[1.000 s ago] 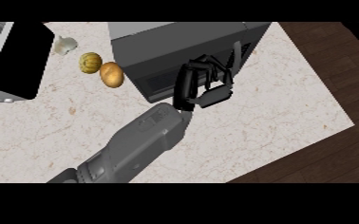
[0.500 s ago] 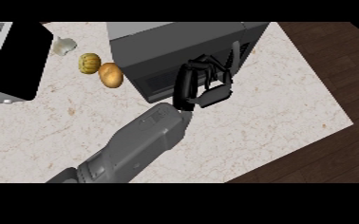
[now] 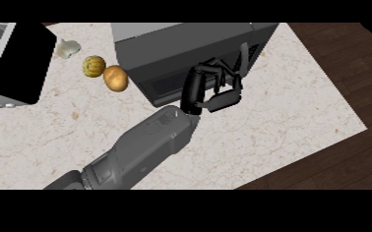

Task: Pick up the milk, place it into the microwave and close the microwave

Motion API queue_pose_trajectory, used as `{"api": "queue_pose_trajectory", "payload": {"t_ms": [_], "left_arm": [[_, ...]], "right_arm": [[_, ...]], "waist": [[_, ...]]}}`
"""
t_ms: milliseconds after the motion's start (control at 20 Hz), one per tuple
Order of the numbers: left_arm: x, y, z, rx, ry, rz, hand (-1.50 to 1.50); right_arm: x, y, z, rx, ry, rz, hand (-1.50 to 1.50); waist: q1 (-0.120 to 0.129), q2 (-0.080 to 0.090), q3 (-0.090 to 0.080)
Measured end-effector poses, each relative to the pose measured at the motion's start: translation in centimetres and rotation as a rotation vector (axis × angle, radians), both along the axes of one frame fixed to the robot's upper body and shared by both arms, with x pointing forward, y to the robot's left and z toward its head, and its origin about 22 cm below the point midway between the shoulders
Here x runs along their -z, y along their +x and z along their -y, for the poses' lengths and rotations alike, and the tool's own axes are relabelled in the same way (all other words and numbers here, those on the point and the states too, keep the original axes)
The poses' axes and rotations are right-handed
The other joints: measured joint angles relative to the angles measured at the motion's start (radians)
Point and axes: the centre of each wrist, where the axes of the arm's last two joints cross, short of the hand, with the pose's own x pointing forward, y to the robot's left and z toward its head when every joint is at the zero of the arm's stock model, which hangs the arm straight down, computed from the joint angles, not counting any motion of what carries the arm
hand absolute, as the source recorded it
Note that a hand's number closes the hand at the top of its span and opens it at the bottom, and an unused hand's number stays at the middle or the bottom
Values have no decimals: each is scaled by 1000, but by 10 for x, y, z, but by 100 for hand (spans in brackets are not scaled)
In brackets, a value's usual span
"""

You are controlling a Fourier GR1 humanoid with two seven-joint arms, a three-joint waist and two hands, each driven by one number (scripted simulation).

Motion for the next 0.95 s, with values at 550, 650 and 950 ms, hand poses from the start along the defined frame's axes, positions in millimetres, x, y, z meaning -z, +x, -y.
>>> {"api": "queue_pose_trajectory", "payload": {"t_ms": [550, 650, 950], "left_arm": [[-2, -2, 8, 16, 62, -52, 150], [-2, -3, 9, 23, 55, -67, 150], [-1, -5, 10, 48, 35, -97, -150]], "right_arm": [[-9, -5, 4, -30, -3, 8, -150], [-11, -7, 7, -25, 0, 9, -150], [-12, -14, 16, -17, -3, 0, -150]], "waist": [[29, -7, -5], [38, -9, -6], [55, -15, -9]]}}
